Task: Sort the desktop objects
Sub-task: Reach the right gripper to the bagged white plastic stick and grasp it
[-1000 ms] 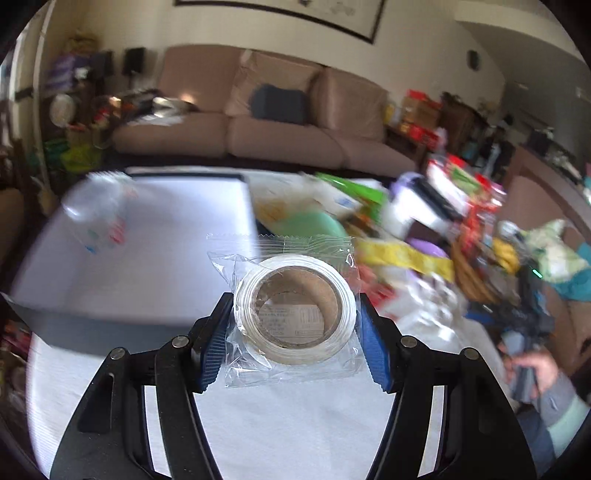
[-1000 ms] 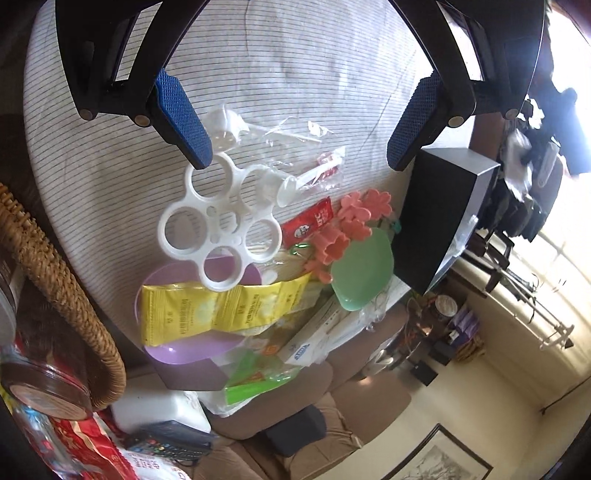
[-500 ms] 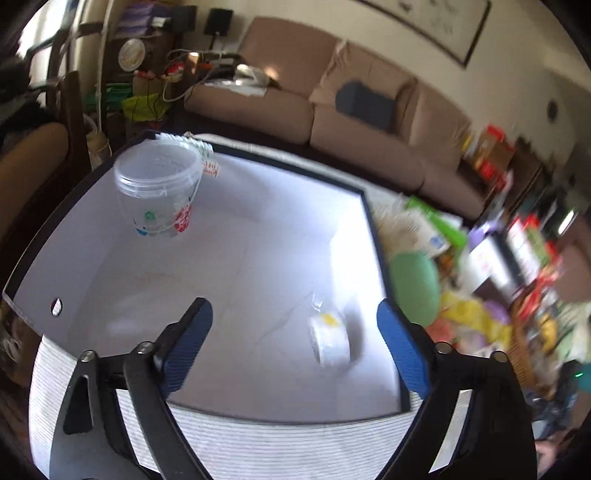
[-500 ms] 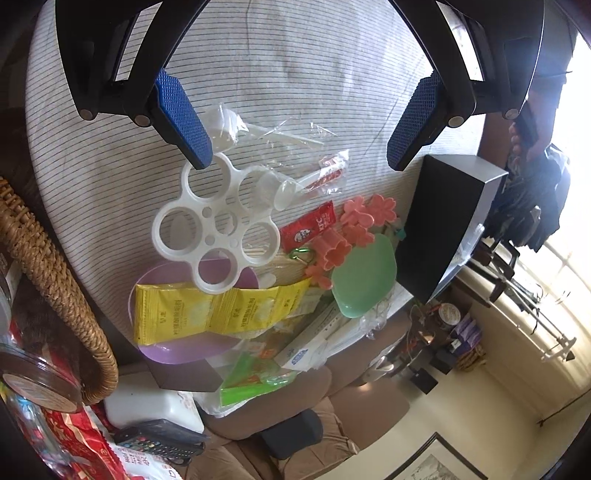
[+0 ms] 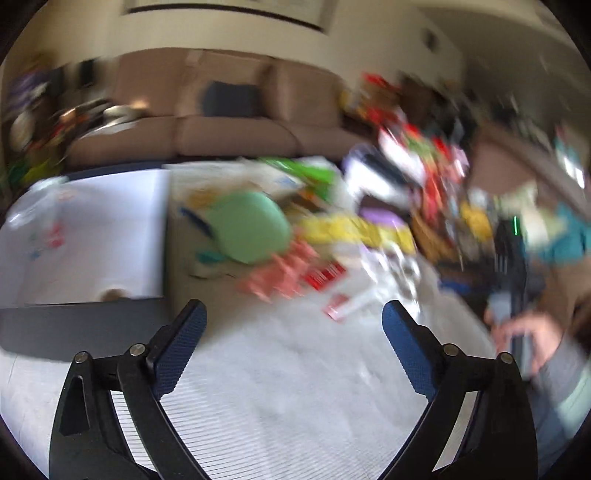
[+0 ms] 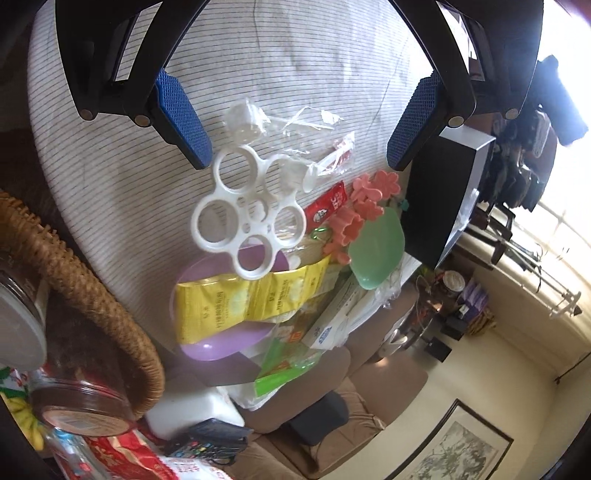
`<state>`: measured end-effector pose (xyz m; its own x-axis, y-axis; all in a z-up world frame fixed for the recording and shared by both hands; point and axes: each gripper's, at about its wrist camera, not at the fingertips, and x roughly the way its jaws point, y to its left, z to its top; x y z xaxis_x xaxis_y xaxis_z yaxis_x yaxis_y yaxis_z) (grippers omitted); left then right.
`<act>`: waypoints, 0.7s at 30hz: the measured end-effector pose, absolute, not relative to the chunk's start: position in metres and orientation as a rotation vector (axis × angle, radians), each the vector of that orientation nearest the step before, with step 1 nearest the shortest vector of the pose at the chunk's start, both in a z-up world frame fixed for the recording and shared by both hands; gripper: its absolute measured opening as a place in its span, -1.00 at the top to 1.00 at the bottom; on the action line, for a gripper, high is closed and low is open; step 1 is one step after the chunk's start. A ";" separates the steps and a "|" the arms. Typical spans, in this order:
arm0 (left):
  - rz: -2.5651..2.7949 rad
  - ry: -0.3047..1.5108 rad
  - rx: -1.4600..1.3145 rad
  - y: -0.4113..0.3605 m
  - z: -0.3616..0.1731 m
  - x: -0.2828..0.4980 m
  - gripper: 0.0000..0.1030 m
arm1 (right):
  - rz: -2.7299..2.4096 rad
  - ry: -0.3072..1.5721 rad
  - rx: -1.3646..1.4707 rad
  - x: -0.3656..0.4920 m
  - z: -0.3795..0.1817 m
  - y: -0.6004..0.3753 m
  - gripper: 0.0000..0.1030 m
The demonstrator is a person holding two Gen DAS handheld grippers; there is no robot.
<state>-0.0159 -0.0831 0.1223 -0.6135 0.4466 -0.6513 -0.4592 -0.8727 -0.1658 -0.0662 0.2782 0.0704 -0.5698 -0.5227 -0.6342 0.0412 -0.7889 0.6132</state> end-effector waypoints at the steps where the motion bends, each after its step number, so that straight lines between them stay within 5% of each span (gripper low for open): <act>1: 2.423 0.066 -1.002 -0.065 0.112 -0.018 -0.86 | -2.390 -0.803 1.236 -0.066 0.069 0.281 -0.91; 14: 2.173 0.578 -1.042 0.066 0.041 -0.081 -0.83 | -2.196 -0.959 1.430 -0.068 0.026 0.299 -0.90; 16: 2.138 0.605 -1.071 0.074 0.031 -0.085 -0.71 | -2.181 -0.949 1.458 -0.073 0.021 0.298 -0.81; 21: 2.097 0.575 -1.113 0.082 0.016 -0.091 -0.07 | -2.195 -0.813 1.475 -0.079 0.022 0.282 -0.73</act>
